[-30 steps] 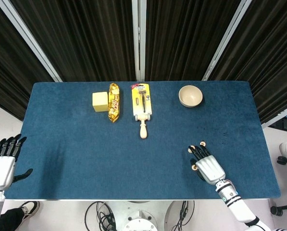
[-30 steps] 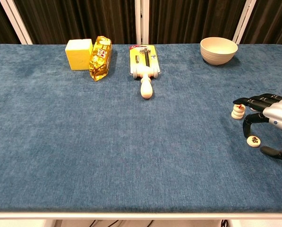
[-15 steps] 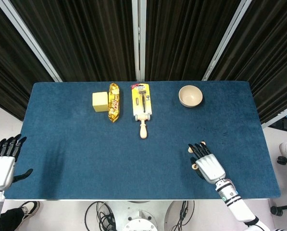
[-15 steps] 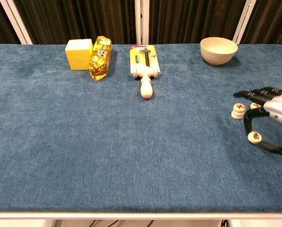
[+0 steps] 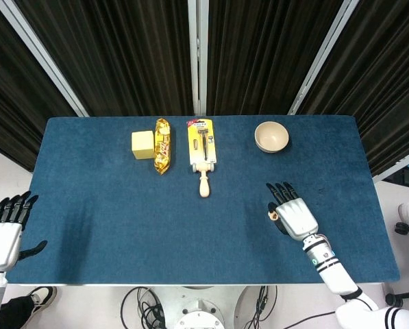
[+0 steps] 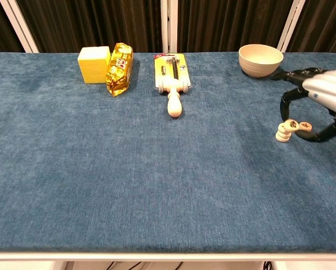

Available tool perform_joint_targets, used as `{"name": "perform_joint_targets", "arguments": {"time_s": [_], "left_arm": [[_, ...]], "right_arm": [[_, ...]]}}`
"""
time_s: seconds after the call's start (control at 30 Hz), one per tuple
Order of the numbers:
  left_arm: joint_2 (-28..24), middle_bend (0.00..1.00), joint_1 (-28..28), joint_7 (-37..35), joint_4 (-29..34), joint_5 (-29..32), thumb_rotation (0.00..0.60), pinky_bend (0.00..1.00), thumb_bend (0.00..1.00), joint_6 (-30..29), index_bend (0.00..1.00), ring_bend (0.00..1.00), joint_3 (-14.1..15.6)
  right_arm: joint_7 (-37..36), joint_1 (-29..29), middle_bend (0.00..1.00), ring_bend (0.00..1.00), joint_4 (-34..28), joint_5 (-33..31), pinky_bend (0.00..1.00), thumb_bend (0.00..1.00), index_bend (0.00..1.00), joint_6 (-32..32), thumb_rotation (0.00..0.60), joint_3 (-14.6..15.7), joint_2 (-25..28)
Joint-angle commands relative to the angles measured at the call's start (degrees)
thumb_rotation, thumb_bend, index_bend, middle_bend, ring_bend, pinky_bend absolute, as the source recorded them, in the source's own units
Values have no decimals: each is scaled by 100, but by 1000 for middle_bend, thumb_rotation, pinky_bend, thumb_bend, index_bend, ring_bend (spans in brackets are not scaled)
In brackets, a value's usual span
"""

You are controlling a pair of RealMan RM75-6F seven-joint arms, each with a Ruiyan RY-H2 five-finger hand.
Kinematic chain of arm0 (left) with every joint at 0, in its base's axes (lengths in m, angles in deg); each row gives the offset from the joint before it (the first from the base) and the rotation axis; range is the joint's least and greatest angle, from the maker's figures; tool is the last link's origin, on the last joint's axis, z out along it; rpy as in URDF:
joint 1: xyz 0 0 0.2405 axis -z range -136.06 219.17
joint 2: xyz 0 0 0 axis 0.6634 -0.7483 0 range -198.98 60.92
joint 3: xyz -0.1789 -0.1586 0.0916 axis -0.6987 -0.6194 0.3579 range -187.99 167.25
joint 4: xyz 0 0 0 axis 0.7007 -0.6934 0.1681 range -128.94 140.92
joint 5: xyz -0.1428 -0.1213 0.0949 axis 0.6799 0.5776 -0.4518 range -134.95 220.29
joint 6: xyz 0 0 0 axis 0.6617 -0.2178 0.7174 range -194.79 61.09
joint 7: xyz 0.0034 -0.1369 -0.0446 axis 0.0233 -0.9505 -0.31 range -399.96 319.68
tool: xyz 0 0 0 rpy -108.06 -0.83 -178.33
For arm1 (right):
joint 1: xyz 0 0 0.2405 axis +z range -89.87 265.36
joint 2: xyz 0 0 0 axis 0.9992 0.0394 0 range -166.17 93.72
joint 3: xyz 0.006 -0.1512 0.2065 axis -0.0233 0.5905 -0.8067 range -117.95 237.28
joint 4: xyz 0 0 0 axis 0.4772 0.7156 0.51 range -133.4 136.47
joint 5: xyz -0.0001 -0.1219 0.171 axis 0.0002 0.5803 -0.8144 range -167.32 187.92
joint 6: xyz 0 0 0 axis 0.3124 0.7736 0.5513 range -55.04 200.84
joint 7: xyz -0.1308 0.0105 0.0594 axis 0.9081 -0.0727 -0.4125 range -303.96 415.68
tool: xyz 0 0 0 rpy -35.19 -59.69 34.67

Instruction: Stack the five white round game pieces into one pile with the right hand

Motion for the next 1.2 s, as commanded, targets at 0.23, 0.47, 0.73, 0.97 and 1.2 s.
{"name": "perform_joint_targets", "arguments": {"time_s": [0.23, 0.47, 0.73, 0.97, 1.2], "left_arm": [[-17, 0, 2, -82, -34, 32, 600, 0, 131, 17, 76, 0, -14], [-18, 0, 4, -116, -40, 15, 600, 0, 131, 13, 76, 0, -12], [-16, 0, 2, -90, -32, 14, 600, 0, 131, 12, 77, 0, -9], [-11, 0, 3, -91, -40, 12, 600, 0, 131, 4, 77, 0, -13], [-7, 0, 4, -85, -44, 14, 600, 0, 131, 10, 77, 0, -11]], "right_arm": [[407, 307, 0, 0, 158, -672, 0, 323, 554, -378, 600, -208, -123], [437, 364, 0, 0, 179, -781, 0, 322, 555, -356, 600, -187, -150], [470, 397, 0, 0, 167, -885, 0, 322, 548, -353, 600, -127, -137], [458, 422, 0, 0, 180, -954, 0, 321, 453, -347, 600, -82, -150], [419, 453, 0, 0, 194, -974, 0, 320, 401, -341, 600, -57, -149]]}}
